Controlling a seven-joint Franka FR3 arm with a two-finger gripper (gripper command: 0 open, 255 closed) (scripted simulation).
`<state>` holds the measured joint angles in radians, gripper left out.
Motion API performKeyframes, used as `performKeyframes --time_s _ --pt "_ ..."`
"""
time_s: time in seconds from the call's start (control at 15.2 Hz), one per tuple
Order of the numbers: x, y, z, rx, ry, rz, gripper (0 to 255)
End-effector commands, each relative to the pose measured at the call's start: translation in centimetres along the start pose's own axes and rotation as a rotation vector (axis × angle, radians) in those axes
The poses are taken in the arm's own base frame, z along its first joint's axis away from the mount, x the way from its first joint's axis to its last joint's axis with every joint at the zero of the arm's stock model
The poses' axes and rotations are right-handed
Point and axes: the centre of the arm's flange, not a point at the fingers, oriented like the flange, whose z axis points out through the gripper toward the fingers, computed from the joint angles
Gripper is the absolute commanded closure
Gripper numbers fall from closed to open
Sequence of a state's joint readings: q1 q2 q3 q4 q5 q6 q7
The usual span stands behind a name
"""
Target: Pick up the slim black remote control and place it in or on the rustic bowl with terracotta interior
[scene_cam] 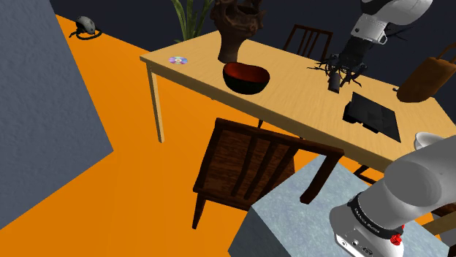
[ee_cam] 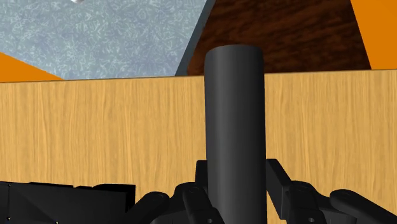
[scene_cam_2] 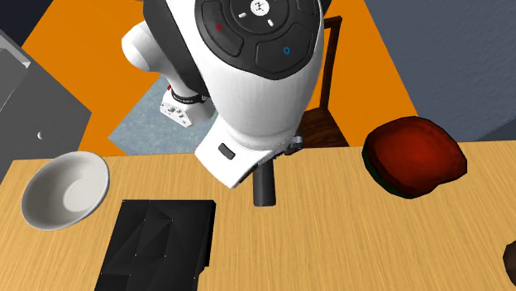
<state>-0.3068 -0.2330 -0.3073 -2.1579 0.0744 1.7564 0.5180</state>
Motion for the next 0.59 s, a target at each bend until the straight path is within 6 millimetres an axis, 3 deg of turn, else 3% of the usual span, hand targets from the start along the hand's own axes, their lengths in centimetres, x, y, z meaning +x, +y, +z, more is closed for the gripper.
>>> performKeyframes --time_s 0.0,0.53 --pt "-0.6 -2.5 0.2 0.001 0.000 0.000 255" --pt "-1.5 -13.0 1.1 0.001 0.000 0.000 255"
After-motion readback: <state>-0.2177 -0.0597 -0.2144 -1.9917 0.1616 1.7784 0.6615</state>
